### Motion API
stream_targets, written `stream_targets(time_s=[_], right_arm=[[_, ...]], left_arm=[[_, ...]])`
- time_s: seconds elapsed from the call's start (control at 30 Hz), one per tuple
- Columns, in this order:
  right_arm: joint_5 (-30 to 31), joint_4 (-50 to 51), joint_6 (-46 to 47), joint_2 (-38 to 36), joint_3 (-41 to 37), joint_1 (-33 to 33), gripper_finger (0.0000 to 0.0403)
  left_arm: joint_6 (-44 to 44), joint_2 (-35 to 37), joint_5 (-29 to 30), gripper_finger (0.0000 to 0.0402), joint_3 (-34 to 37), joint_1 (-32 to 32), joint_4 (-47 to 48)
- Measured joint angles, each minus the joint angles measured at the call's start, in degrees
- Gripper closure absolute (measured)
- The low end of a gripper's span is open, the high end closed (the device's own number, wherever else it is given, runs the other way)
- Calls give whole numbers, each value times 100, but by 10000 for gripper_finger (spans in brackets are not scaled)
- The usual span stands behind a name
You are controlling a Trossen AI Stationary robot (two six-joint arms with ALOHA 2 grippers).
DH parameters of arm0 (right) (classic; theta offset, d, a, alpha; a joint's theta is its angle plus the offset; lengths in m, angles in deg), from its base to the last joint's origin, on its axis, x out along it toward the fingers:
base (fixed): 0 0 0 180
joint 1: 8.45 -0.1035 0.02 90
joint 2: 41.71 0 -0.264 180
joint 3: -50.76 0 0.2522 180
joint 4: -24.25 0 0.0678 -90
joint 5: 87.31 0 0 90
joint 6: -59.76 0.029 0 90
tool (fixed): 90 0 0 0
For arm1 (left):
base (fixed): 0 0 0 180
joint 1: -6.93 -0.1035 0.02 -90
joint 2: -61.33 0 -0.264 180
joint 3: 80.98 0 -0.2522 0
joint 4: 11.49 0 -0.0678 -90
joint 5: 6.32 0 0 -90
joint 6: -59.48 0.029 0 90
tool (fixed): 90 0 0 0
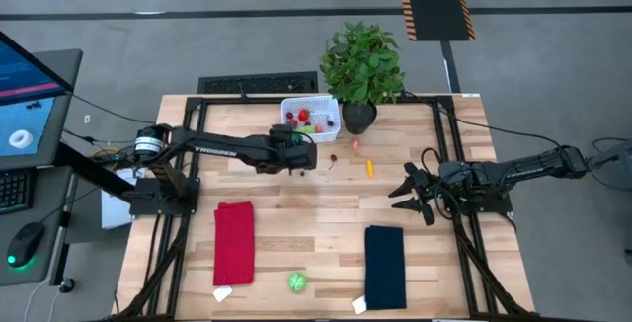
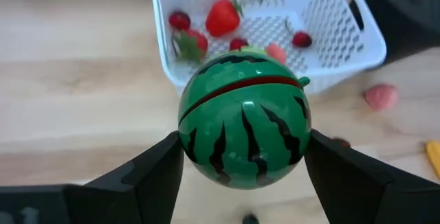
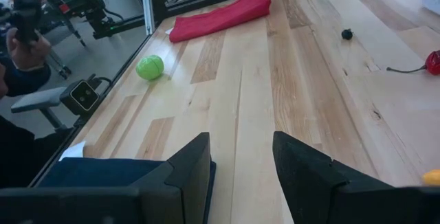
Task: Pick and placing Produce into tupperware
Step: Put the green watermelon into the white basket
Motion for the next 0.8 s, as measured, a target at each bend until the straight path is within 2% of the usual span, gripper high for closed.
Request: stream_targets(time_s=[0.17, 0.5, 0.63, 0.8], right_arm=[[1, -1, 0, 0, -1, 2, 221], [0, -1, -2, 0, -1, 2, 221], [1, 1, 0, 0, -1, 2, 221], [-1, -1, 0, 0, -1, 0, 221]], left_arm=[[287, 28, -35, 138, -242, -306, 50], [1255, 26, -879, 138, -411, -1165, -186], [1738, 26, -1424, 138, -411, -1472, -459], [1824, 24, -1959, 137, -411, -1748, -494]])
